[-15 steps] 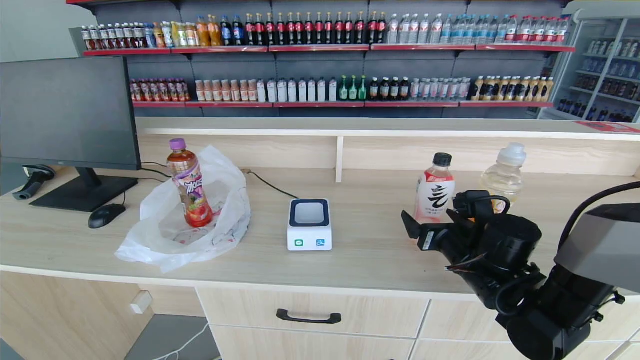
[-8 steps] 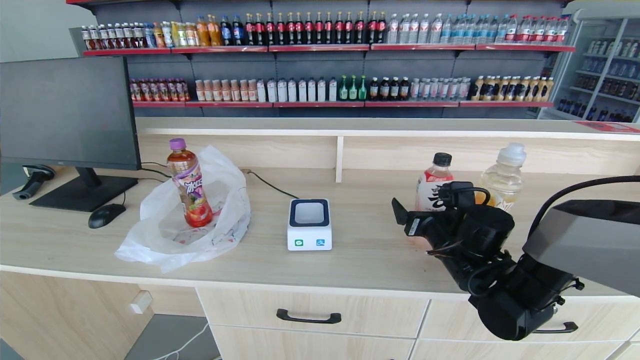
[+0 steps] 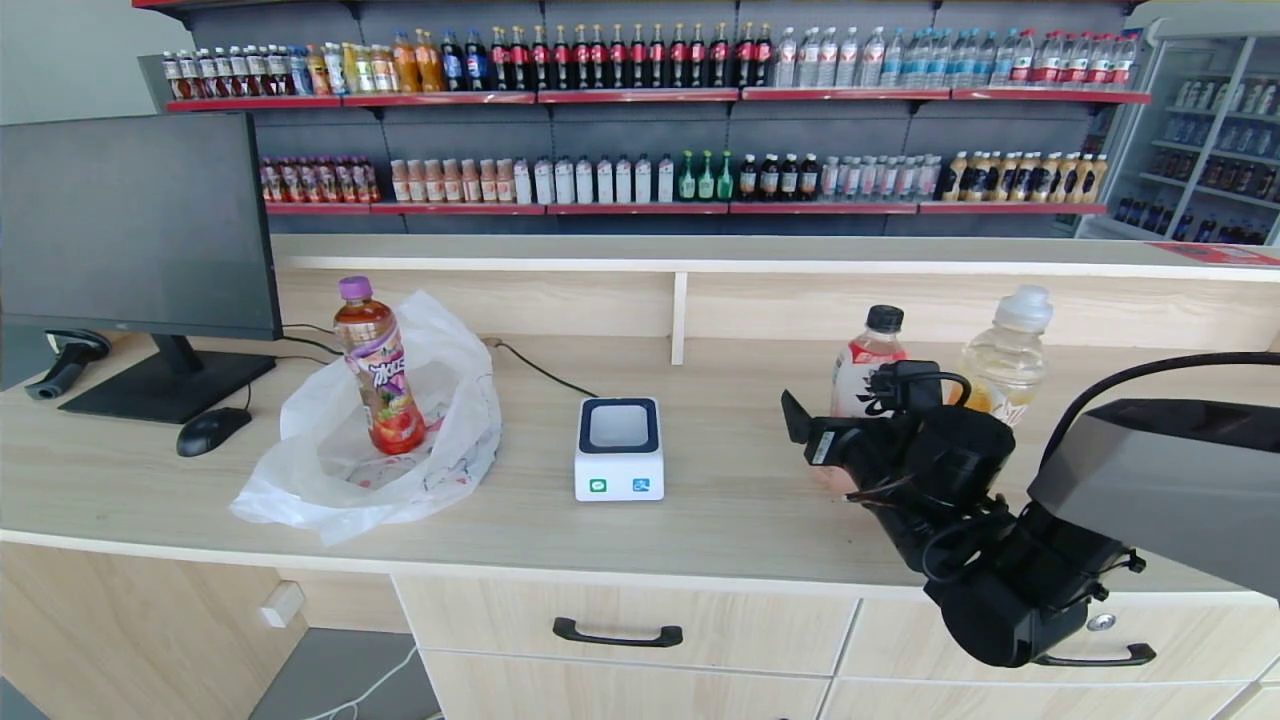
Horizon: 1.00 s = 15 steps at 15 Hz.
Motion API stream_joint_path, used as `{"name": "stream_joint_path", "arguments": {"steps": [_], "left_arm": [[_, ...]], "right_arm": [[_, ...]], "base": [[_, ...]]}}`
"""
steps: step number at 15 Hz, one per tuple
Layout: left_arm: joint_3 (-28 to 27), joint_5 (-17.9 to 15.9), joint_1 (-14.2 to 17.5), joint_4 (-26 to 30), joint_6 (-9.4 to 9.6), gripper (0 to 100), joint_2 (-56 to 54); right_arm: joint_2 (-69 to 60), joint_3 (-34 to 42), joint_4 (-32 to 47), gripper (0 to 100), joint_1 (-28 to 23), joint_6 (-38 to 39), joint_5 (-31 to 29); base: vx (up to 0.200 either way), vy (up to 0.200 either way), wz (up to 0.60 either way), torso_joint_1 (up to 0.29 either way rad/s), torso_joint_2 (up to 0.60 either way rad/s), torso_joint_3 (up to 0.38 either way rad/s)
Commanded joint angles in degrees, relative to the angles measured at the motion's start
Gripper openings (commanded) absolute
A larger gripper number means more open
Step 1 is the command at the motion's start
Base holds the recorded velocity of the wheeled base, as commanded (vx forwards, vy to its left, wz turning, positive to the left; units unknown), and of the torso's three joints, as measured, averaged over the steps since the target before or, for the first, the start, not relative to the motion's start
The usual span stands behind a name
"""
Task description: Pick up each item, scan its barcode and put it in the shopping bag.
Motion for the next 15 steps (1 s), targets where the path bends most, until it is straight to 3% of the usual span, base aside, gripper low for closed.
{"name": "stream_joint_path", "arguments": {"steps": [1, 2, 15], "left_arm": [[0.0, 0.0, 0.0, -0.02, -0.01, 100, -0.02], [0.0, 0.0, 0.0, -0.02, -0.01, 100, -0.02], [0.0, 0.0, 0.0, -0.02, -0.28, 100, -0.02]], "right_arm": [[-0.3, 0.15, -0.08, 100, -0.5, -0.03, 0.1], [-0.47, 0.33, -0.08, 0, -0.59, -0.03, 0.1], [-7.07, 2.17, -0.08, 0, -0.68, 0.93, 0.01]], "base": [[0.0, 0.0, 0.0, 0.0, 0.0, 0.0], [0.0, 0.0, 0.0, 0.0, 0.0, 0.0], [0.0, 0.0, 0.0, 0.0, 0.0, 0.0]]}}
